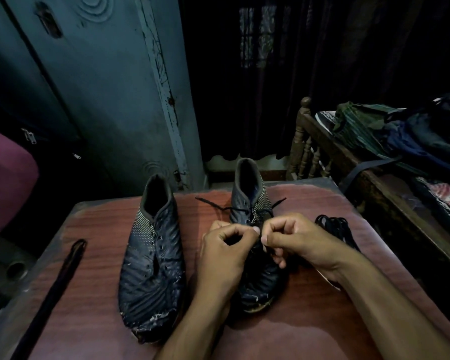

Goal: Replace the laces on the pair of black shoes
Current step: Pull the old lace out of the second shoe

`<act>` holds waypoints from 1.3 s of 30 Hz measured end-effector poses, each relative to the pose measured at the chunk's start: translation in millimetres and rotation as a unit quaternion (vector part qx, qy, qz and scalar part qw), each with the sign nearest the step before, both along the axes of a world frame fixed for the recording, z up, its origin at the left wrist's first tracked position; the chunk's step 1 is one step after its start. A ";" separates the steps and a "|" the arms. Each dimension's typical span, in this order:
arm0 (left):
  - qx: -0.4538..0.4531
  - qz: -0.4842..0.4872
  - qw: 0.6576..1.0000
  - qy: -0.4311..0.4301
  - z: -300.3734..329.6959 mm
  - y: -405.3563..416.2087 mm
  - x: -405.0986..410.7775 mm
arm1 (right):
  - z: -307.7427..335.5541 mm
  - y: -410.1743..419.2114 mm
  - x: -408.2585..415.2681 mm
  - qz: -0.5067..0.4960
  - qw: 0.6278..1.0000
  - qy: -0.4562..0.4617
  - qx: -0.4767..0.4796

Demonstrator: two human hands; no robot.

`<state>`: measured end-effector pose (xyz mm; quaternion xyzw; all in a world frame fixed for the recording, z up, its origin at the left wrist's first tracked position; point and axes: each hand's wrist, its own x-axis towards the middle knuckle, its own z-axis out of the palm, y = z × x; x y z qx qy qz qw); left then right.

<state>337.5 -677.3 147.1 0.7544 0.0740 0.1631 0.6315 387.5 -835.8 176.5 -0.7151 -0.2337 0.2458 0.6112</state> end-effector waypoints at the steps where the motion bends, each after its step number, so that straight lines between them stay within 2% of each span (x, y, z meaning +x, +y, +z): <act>1: -0.006 0.000 1.000 0.000 -0.2 0.2 0.4 | 0.1 0.1 0.0 -0.001 1.000 -0.001 -0.002; 6: -0.003 -0.015 1.000 -0.012 -2.2 1.6 1.3 | -1.3 8.3 0.5 -0.073 0.996 0.043 0.022; 9: 0.036 -0.017 0.999 -0.024 -5.0 3.2 1.6 | -5.3 11.5 1.1 -0.093 0.996 0.019 0.003; 14: 0.090 -0.016 0.996 -0.017 -8.2 2.6 1.4 | -5.8 9.0 1.5 -0.089 0.996 0.021 -0.012; 20: 0.060 0.058 0.996 -0.019 -12.4 4.1 5.8 | -3.6 4.3 3.7 -0.067 0.997 0.032 0.001; 30: 0.101 0.042 0.994 -0.029 -12.0 1.8 6.5 | -2.0 1.8 1.6 -0.003 1.000 0.007 0.003; 35: 0.048 0.001 0.999 0.002 -7.0 4.7 2.7 | -1.6 0.5 0.8 0.022 0.999 -0.021 -0.030; 39: 0.014 -0.011 1.000 -0.008 -2.5 3.7 1.4 | -1.2 3.7 0.0 -0.034 0.999 0.013 0.001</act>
